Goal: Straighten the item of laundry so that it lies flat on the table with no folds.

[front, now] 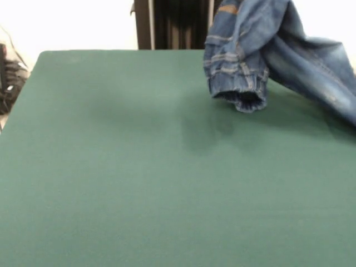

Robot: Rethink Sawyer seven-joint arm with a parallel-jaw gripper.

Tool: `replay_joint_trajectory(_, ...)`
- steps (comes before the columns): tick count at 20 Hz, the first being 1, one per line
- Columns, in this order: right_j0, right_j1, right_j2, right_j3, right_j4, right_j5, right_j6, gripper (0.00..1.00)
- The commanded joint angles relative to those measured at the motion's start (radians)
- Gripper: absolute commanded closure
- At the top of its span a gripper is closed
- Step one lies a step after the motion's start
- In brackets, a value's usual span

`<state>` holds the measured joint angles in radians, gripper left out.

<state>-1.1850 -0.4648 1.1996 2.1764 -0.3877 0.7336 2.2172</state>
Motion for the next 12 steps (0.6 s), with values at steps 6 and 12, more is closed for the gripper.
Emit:
replay_joint_trajectory(6,0.026,0.201,0.189,-0.201,-0.160,0.027,-0.648,1.00)
replay_joint_trajectory(12,0.006,0.374,0.256,-0.239,-0.174,0.016,-0.852,1.00)
